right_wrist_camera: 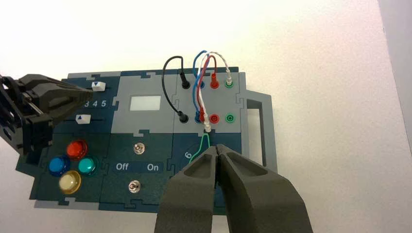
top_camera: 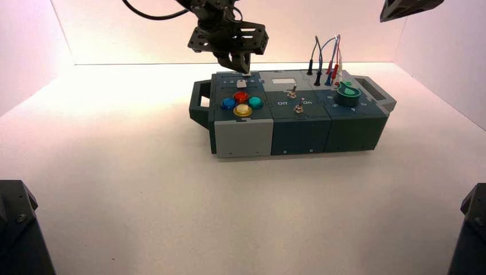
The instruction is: Move the bottom slider to position 2.
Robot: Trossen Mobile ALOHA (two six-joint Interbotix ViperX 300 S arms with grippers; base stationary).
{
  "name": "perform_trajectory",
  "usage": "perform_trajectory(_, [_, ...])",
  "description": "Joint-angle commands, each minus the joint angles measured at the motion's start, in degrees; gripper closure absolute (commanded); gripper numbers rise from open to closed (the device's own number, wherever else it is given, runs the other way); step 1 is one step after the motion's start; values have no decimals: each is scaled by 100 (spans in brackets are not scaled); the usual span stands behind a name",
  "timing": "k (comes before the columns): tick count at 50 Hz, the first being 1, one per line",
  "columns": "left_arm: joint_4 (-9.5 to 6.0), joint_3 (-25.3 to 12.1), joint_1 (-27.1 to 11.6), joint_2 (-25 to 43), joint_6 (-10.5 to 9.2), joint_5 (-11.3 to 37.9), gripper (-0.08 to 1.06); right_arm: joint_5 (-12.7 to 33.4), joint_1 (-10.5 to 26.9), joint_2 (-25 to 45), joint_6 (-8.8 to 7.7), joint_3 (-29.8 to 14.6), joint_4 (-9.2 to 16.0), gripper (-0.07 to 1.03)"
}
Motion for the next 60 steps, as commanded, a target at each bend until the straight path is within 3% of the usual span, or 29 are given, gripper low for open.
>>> perform_trajectory(1, [-26,-176,-88,-141,-9,35,101,-35,-35,-26,-9,-193,-53,99])
perform_trajectory(21, [-44,-211,-123,-167,-62,360,101,-26,-35,-35,-9,-202,-70,98])
perform_trajectory(60, [-97,-149,-123,-141,-79,439,101,-26,-35,-35,0,-255,-62,98])
